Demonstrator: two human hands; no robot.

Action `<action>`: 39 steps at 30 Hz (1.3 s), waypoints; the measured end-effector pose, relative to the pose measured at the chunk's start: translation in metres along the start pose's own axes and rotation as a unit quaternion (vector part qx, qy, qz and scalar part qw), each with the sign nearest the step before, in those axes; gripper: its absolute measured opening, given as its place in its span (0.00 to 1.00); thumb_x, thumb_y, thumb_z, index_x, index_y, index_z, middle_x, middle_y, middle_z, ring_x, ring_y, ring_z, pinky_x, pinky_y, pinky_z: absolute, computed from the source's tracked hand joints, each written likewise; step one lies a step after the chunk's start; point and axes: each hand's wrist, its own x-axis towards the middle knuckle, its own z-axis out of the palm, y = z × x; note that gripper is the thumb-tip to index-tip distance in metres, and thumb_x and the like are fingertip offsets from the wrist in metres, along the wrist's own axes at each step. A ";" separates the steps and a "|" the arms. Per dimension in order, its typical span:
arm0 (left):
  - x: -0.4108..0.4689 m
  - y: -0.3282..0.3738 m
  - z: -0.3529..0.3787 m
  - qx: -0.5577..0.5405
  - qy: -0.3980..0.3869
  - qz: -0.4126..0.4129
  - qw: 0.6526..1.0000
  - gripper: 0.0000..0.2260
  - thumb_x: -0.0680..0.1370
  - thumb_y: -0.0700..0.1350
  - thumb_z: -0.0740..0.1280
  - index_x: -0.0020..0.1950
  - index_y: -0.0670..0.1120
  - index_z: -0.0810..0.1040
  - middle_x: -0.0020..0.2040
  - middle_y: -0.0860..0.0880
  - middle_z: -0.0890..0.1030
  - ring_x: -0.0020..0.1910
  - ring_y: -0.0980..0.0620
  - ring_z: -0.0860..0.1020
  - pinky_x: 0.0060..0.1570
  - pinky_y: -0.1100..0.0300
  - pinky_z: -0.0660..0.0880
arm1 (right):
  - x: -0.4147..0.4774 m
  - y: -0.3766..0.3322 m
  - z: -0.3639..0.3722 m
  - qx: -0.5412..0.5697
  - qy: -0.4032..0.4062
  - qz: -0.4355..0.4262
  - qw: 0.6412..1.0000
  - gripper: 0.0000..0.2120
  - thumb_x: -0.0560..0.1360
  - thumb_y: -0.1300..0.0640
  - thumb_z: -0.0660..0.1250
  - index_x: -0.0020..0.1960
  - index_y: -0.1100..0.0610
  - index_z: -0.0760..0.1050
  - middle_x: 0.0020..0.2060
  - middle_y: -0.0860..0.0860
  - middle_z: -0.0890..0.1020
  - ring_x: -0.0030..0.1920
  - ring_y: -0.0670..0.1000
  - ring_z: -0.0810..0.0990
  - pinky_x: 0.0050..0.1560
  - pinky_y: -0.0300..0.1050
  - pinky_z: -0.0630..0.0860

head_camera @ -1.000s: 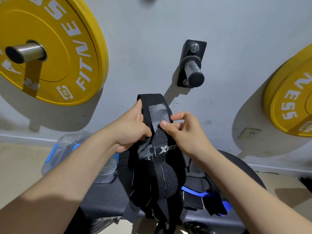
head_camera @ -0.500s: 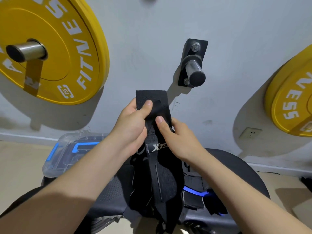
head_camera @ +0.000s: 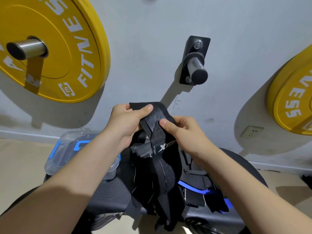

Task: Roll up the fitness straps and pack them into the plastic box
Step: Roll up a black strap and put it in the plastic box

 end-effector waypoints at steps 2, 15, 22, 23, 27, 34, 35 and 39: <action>0.007 -0.003 -0.005 0.010 0.027 0.009 1.000 0.23 0.79 0.36 0.78 0.69 0.41 0.71 0.59 0.39 0.86 0.51 0.43 0.89 0.48 0.47 0.88 | 0.003 0.002 0.003 0.021 -0.013 0.016 1.000 0.12 0.87 0.55 0.66 0.62 0.63 0.82 0.52 0.58 0.90 0.53 0.60 0.90 0.59 0.56 0.85; 0.020 -0.008 -0.013 0.506 -0.134 0.231 0.820 0.28 0.81 0.40 0.67 0.73 0.68 0.71 0.53 0.50 0.74 0.49 0.54 0.75 0.48 0.58 0.72 | 0.042 0.015 0.000 -0.029 0.099 -0.042 0.994 0.20 0.88 0.51 0.63 0.54 0.69 0.80 0.42 0.61 0.85 0.41 0.56 0.82 0.45 0.54 0.78; 0.022 -0.007 0.000 0.573 -0.047 0.364 0.733 0.23 0.84 0.41 0.65 0.76 0.63 0.78 0.53 0.47 0.62 0.56 0.42 0.66 0.60 0.42 0.74 | 0.042 0.011 -0.010 0.006 0.048 -0.045 0.998 0.23 0.88 0.46 0.63 0.48 0.64 0.82 0.39 0.56 0.88 0.37 0.51 0.86 0.37 0.43 0.81; 0.021 -0.006 0.001 0.570 -0.036 0.376 0.730 0.23 0.84 0.41 0.67 0.74 0.63 0.80 0.53 0.47 0.62 0.56 0.42 0.66 0.60 0.43 0.73 | 0.041 0.008 -0.012 0.031 0.031 -0.040 0.998 0.25 0.87 0.45 0.63 0.49 0.66 0.83 0.41 0.59 0.89 0.39 0.54 0.87 0.39 0.45 0.82; 0.019 -0.005 0.003 0.578 0.019 0.408 0.707 0.23 0.81 0.34 0.67 0.64 0.60 0.86 0.54 0.46 0.67 0.55 0.42 0.69 0.56 0.45 0.71 | 0.028 0.002 -0.018 0.140 -0.056 0.007 0.989 0.31 0.81 0.41 0.71 0.59 0.72 0.80 0.54 0.68 0.86 0.51 0.62 0.87 0.56 0.55 0.83; 0.012 -0.005 -0.001 0.484 -0.140 0.426 0.751 0.29 0.74 0.24 0.62 0.70 0.47 0.82 0.66 0.54 0.81 0.65 0.55 0.80 0.67 0.62 0.75 | 0.014 -0.009 -0.018 0.137 -0.016 -0.005 0.990 0.20 0.86 0.54 0.66 0.60 0.74 0.79 0.50 0.68 0.85 0.47 0.63 0.84 0.50 0.55 0.83; 0.010 -0.004 -0.001 0.479 -0.175 0.421 0.750 0.35 0.73 0.24 0.61 0.75 0.49 0.79 0.71 0.56 0.80 0.70 0.59 0.77 0.71 0.66 0.71 | 0.012 -0.010 -0.018 0.137 -0.009 -0.007 0.991 0.21 0.86 0.53 0.65 0.61 0.74 0.79 0.51 0.70 0.86 0.46 0.65 0.85 0.52 0.59 0.83; 0.004 -0.003 -0.001 0.470 -0.196 0.412 0.755 0.33 0.75 0.27 0.61 0.73 0.54 0.82 0.66 0.56 0.86 0.64 0.59 0.82 0.65 0.66 0.76 | 0.008 -0.009 -0.019 0.129 -0.006 -0.009 0.992 0.26 0.85 0.47 0.67 0.60 0.73 0.81 0.51 0.72 0.86 0.48 0.68 0.86 0.58 0.66 0.82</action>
